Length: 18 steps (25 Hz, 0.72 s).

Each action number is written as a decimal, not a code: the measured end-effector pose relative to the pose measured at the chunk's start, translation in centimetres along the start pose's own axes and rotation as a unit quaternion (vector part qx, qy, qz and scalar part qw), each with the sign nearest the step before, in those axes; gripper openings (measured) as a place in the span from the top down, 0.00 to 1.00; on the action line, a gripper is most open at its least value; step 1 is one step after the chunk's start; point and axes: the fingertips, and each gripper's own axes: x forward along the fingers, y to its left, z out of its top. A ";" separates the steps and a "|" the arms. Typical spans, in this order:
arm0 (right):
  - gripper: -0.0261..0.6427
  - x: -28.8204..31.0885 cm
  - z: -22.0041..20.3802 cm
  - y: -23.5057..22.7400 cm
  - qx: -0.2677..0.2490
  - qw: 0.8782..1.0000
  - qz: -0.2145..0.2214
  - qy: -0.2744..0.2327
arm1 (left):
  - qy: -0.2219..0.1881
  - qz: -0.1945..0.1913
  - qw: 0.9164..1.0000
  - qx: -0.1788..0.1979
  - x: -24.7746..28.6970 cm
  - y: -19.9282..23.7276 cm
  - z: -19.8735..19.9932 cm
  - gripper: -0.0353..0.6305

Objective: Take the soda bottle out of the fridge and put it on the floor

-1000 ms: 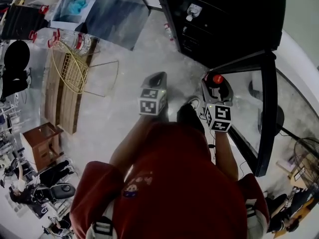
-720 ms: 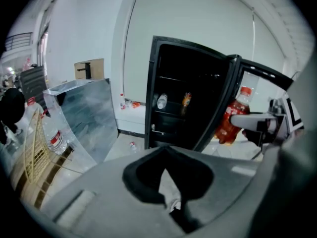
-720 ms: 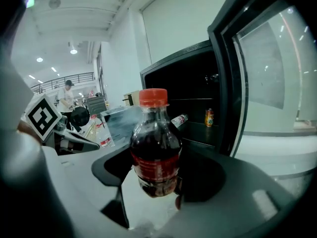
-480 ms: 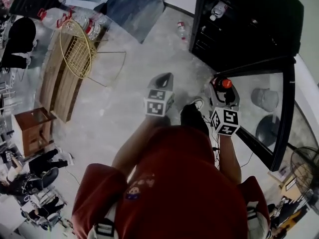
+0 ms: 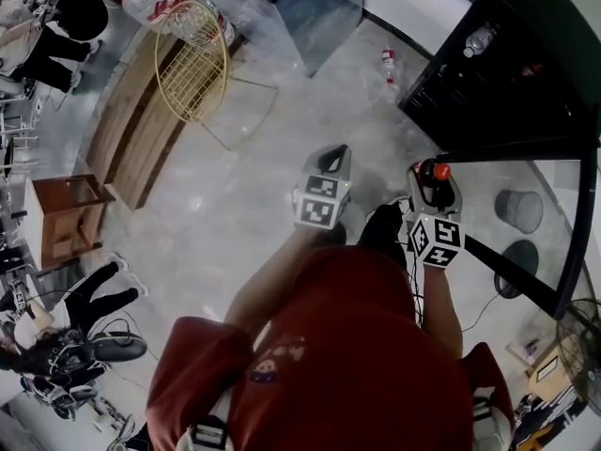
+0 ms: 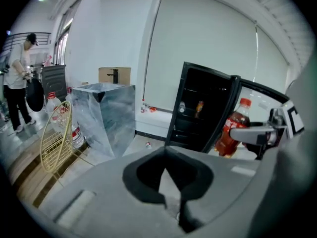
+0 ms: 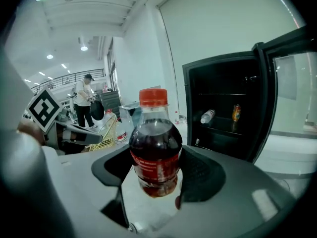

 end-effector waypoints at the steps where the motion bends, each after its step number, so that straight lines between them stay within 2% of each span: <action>1: 0.52 0.0 -0.4 0.9 0.000 1.000 0.003 0.003 | 0.000 0.000 1.000 -0.003 -0.5 0.5 -0.5 0.95; 10: 0.52 1.5 -2.5 6.2 -0.002 1.000 0.006 0.022 | 0.012 -0.004 0.999 -0.033 -3.4 4.6 -3.7 0.95; 18: 0.52 6.2 -6.7 5.1 0.009 0.999 0.002 0.051 | 0.049 0.007 0.998 -0.039 0.8 6.9 -7.5 0.95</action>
